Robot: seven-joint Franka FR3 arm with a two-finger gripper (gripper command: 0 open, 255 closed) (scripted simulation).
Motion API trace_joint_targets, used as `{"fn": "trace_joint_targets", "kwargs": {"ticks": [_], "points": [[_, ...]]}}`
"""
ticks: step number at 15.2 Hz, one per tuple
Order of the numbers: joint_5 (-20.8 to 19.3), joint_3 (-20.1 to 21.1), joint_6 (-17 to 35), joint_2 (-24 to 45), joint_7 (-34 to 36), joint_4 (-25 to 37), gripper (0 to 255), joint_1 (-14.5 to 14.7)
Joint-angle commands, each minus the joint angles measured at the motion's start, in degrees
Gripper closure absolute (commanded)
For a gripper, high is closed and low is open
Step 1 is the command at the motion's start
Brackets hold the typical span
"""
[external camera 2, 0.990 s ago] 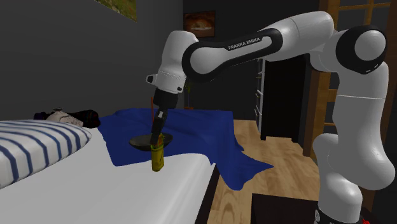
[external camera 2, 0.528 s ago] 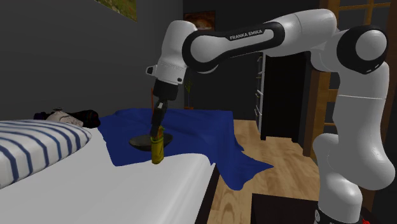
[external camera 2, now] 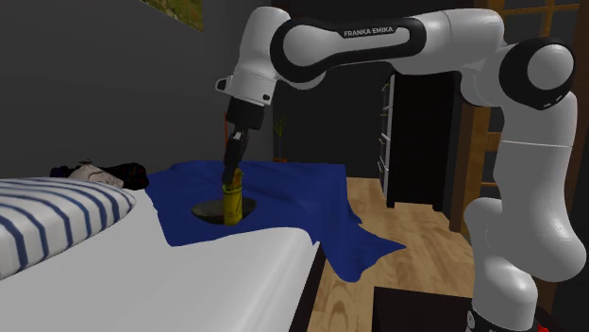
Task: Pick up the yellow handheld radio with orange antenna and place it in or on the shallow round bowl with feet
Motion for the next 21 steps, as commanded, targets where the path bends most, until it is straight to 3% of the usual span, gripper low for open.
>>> {"fn": "trace_joint_targets", "kwargs": {"ticks": [1,10,21], "points": [[-0.03,0.00,-1.73,0.42,0.05,2.16,255,0.00],[-0.14,-0.01,-8.41,1.76,0.25,10.18,255,-0.01],[4.40,-5.77,-12.92,16.87,-12.74,29.00,255,-7.32]]}}
